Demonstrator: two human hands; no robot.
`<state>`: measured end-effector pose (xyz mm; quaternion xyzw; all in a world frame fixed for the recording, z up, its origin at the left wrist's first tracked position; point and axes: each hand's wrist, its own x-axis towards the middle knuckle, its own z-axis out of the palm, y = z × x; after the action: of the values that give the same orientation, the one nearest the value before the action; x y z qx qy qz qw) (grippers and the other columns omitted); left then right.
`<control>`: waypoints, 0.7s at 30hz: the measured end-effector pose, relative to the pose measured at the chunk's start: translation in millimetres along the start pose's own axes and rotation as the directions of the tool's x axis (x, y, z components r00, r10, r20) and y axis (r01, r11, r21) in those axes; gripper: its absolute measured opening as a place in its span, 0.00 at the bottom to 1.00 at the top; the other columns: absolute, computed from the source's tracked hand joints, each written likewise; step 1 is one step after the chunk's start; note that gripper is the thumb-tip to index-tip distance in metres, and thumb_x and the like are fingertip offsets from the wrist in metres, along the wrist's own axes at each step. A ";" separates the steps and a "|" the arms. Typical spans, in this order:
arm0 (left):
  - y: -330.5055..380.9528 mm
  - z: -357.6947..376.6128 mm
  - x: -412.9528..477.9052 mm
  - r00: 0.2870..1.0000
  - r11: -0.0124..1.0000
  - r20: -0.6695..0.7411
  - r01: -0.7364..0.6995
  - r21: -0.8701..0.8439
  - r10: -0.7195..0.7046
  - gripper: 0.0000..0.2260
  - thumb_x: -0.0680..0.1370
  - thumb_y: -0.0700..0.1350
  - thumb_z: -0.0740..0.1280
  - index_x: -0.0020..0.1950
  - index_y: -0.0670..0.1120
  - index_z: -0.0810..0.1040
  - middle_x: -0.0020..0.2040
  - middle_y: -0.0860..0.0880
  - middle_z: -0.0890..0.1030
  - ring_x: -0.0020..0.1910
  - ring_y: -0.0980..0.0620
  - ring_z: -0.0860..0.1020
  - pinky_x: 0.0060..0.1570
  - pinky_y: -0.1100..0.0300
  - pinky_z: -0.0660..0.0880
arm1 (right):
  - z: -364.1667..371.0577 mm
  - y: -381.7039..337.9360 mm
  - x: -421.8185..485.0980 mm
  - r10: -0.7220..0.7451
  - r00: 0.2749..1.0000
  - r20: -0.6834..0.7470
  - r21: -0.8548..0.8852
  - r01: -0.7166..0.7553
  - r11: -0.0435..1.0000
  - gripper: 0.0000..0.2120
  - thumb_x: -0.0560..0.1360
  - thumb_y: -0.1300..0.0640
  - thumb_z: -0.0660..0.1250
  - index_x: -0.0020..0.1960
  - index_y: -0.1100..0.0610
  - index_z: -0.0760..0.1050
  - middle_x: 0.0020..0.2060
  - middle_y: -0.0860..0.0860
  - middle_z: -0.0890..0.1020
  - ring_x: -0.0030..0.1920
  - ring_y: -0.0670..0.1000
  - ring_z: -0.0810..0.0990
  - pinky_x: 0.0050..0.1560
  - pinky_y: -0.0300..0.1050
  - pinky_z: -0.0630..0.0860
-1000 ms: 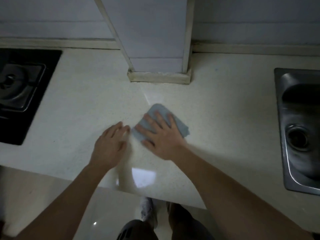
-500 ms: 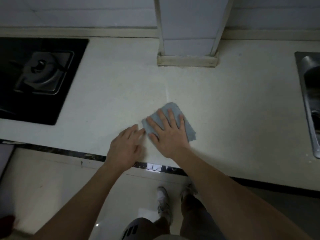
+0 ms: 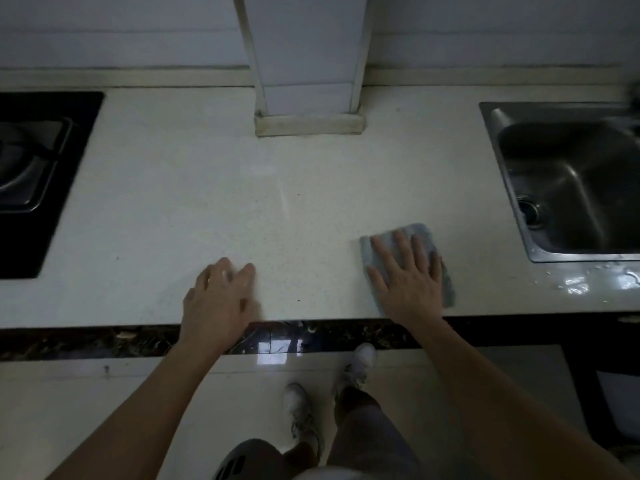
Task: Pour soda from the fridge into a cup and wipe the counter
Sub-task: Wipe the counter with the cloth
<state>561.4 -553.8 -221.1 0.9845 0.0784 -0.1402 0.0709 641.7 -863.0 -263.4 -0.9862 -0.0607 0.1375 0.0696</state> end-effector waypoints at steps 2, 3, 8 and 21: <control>6.9 0.9 3.0 1.000 1.000 -0.016 0.013 -0.016 -0.013 0.24 0.77 0.48 0.66 0.73 0.52 0.67 0.71 0.41 0.64 0.68 0.38 0.65 0.59 0.40 0.72 | 3.1 -27.4 8.8 0.085 0.996 0.009 0.052 -0.085 0.995 0.29 0.80 0.34 0.39 0.77 0.38 0.33 0.79 0.50 0.37 0.78 0.58 0.35 0.74 0.67 0.37; 11.7 1.7 5.5 1.000 1.000 -0.027 0.002 -0.014 -0.002 0.24 0.77 0.48 0.67 0.73 0.52 0.68 0.71 0.41 0.64 0.68 0.37 0.65 0.59 0.39 0.71 | 5.3 -38.3 8.8 0.058 0.998 0.004 0.040 -0.058 0.998 0.29 0.80 0.34 0.38 0.77 0.39 0.33 0.79 0.51 0.37 0.78 0.59 0.35 0.74 0.67 0.36; 49.2 3.4 28.0 0.986 0.987 -0.048 -0.160 0.002 0.160 0.23 0.75 0.49 0.64 0.70 0.52 0.70 0.73 0.43 0.66 0.69 0.39 0.67 0.61 0.36 0.68 | 8.9 -12.0 -17.2 -0.294 0.955 -0.040 -0.059 0.292 0.955 0.29 0.81 0.34 0.44 0.79 0.39 0.43 0.81 0.50 0.48 0.80 0.57 0.44 0.76 0.65 0.43; 78.0 0.9 114.7 1.000 0.999 0.013 -0.003 -0.053 0.003 0.27 0.82 0.57 0.53 0.80 0.60 0.49 0.82 0.50 0.45 0.80 0.47 0.46 0.72 0.32 0.51 | -34.7 99.1 89.3 -0.165 0.986 0.012 -0.052 0.166 0.985 0.30 0.80 0.33 0.44 0.76 0.36 0.32 0.80 0.47 0.38 0.79 0.53 0.35 0.76 0.62 0.37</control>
<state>683.5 -614.8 -245.7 0.9814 0.0802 -0.1444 0.0977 746.6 -952.2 -269.0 -0.9787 -0.1462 0.1332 0.0544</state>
